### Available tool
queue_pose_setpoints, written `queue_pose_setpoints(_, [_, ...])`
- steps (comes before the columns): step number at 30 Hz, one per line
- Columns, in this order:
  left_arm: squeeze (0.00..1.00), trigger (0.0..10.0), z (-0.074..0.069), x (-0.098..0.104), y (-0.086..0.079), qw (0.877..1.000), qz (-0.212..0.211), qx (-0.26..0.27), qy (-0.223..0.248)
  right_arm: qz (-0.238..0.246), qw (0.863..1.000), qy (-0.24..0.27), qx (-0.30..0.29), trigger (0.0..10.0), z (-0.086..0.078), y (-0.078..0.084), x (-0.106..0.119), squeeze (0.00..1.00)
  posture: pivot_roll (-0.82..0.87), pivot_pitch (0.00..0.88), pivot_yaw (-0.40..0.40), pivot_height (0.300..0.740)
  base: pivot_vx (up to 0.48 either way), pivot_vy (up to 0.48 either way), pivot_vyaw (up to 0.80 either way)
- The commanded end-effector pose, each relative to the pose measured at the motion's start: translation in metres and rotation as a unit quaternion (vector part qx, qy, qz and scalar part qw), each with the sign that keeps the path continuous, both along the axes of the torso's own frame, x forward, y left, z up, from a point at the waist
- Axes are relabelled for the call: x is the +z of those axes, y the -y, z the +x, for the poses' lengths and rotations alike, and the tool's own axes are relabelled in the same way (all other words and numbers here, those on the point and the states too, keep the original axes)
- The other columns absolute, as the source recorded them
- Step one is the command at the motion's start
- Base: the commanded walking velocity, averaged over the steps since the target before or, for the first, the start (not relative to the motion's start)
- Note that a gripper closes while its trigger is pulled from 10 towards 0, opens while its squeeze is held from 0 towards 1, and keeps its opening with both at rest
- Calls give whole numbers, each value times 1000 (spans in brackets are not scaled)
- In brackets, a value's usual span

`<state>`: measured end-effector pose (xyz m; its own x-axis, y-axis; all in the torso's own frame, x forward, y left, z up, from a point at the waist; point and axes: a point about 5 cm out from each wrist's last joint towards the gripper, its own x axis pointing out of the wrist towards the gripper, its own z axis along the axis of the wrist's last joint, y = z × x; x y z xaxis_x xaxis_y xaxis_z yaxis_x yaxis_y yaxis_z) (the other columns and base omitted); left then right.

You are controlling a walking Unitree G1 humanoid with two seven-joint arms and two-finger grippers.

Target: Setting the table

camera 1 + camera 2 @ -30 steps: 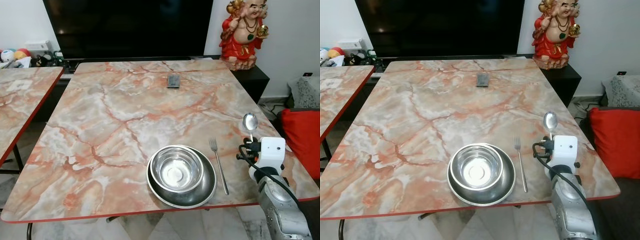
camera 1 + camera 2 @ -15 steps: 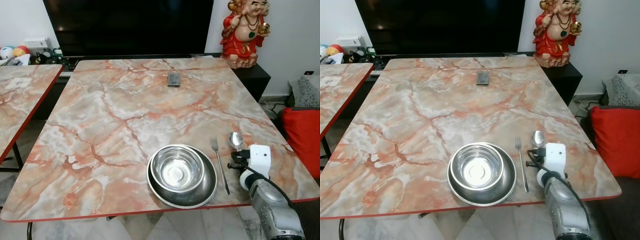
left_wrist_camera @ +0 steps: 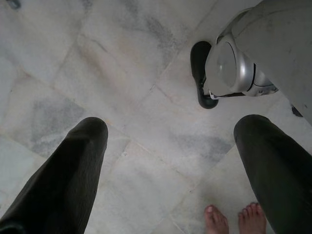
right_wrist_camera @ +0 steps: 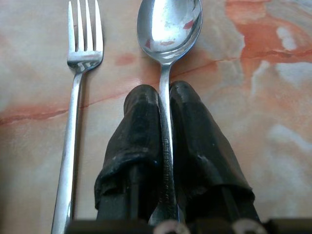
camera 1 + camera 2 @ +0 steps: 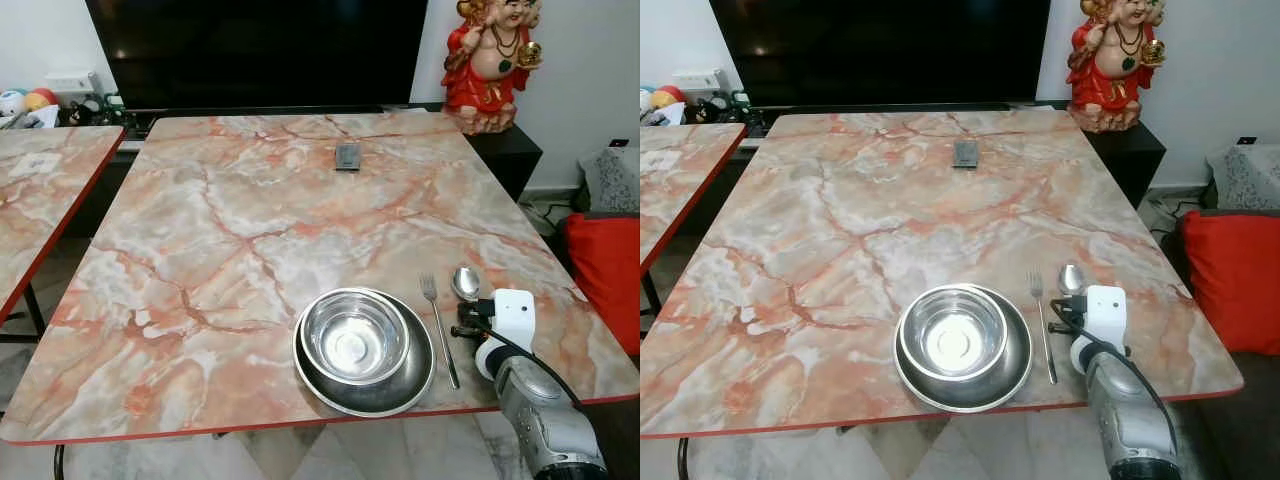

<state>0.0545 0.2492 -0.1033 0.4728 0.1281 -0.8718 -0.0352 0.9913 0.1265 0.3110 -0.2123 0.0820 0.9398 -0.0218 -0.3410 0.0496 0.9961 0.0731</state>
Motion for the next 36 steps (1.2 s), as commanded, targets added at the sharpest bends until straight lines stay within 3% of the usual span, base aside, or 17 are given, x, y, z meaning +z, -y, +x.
queue_pose_setpoints(1, [0,10000,-8,-1,0,1000,-1,-4,-15,-4,1000,8,4,10000,-3,0,2,0,-59,94,-10,740,0,0,0])
queue_pose_setpoints(8, [0,10000,-9,-1,0,1000,1,-7,-16,18,1000,5,20,10000,-6,-5,-4,0,-60,91,-7,740,0,0,0])
queue_pose_setpoints(27, [0,10000,-9,-1,0,1000,2,-10,-17,25,999,2,23,10000,-6,-7,-8,0,-54,94,-7,740,0,0,0])
queue_pose_setpoints(29, [0,10000,-9,-1,0,1000,2,-10,-17,25,999,2,24,10000,-5,-7,-8,51,-53,96,-7,740,0,0,0])
queue_pose_setpoints(30, [0,10000,-9,-1,0,1000,2,-10,-17,26,999,2,23,10000,-5,-8,-8,325,-52,97,-7,740,0,0,0])
queue_pose_setpoints(35, [0,10000,-9,-1,0,1000,3,-9,-16,24,999,-2,23,10000,-4,-8,-10,271,-50,100,-8,740,0,0,0])
queue_pose_setpoints(36, [0,10000,-9,-1,-1,1000,3,-9,-16,24,999,-2,23,10000,-4,-8,-10,322,-50,101,-8,740,0,0,0])
